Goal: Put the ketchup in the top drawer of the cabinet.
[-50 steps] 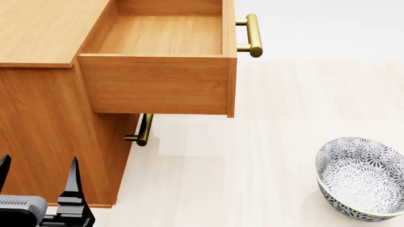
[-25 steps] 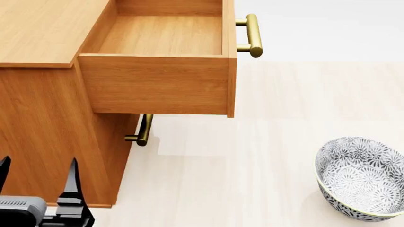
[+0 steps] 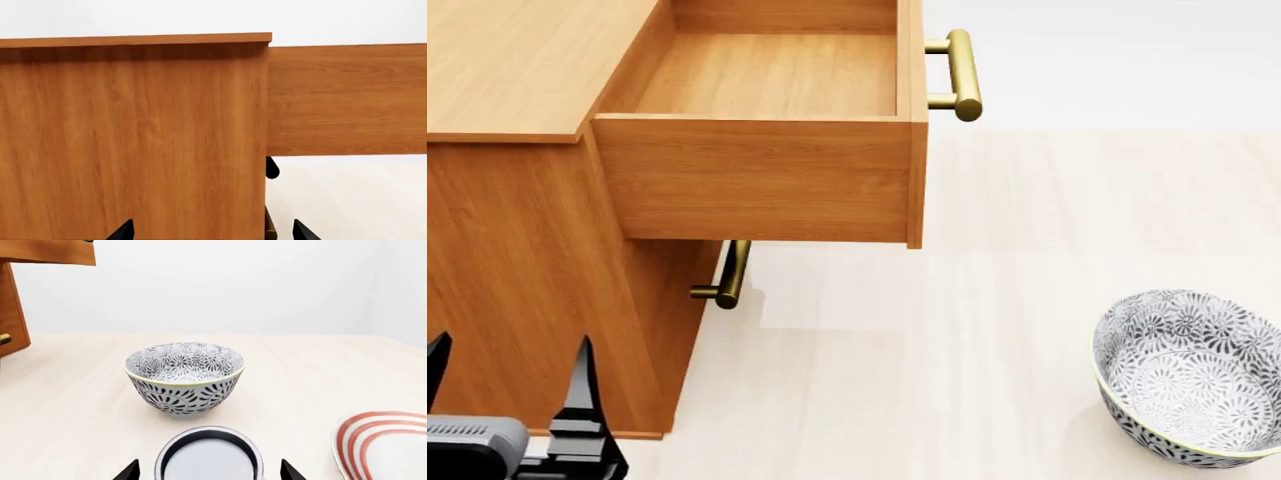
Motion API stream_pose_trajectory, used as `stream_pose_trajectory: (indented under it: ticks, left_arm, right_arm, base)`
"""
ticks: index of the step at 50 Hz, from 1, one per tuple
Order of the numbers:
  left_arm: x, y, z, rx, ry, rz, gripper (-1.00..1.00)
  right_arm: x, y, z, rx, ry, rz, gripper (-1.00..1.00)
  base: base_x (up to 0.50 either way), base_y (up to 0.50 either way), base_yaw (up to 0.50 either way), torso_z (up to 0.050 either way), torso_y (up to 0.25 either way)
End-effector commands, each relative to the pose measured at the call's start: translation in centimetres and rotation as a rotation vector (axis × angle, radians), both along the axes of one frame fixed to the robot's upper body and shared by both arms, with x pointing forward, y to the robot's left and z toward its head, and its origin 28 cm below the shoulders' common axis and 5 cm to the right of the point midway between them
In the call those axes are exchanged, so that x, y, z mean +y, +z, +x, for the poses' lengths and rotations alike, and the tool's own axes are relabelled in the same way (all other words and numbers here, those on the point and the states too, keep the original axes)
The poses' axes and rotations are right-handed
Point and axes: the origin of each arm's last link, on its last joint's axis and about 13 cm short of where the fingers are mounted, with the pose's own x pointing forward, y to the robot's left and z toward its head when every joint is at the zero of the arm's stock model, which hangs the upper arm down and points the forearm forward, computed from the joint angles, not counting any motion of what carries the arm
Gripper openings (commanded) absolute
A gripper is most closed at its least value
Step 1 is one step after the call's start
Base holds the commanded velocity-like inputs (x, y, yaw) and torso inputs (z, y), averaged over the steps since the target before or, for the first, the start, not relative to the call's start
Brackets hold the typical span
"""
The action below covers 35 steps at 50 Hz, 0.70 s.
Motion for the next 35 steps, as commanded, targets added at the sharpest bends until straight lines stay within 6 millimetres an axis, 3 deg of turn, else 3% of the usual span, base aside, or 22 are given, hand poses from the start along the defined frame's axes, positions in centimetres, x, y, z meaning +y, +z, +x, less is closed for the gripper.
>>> stream_pose_trajectory:
  ticks: [1, 12, 13, 27, 35]
  left_arm:
    - [0.0, -0.1, 0.0, 0.002, -0.001, -0.002, 1.00]
    - [0.0, -0.1, 0.1, 0.004, 0.001, -0.003, 1.00]
    - [0.0, -0.2, 0.1, 0.005, 0.002, -0.003, 1.00]
    - [0.0, -0.3, 0.0, 0.009, 0.002, -0.002, 1.00]
    - [0.0, -0.3, 0.0, 0.013, -0.002, 0.000, 1.00]
  right_arm:
    - [0.1, -1.7, 0.1, 0.055, 0.004, -0.014, 1.00]
    - [0.2, -2.6, 0.3, 0.077, 0.006, -0.010, 1.00]
    - [0.1, -2.4, 0.4, 0.068, -0.006, -0.008, -1.00]
    - [0.0, -1.6, 0.3, 0.038, -0.017, -0.014, -1.00]
    - [-1.4, 0.8, 0.3, -0.050, -0.078, -0.005, -1.00]
  base:
    - [0.00, 0.00, 0.00, 0.000, 0.000]
    - [0.00, 0.00, 0.00, 0.000, 0.000]
    - [0.00, 0.00, 0.00, 0.000, 0.000]
    - [0.00, 0.00, 0.00, 0.000, 0.000]
    - [0.00, 0.00, 0.00, 0.000, 0.000]
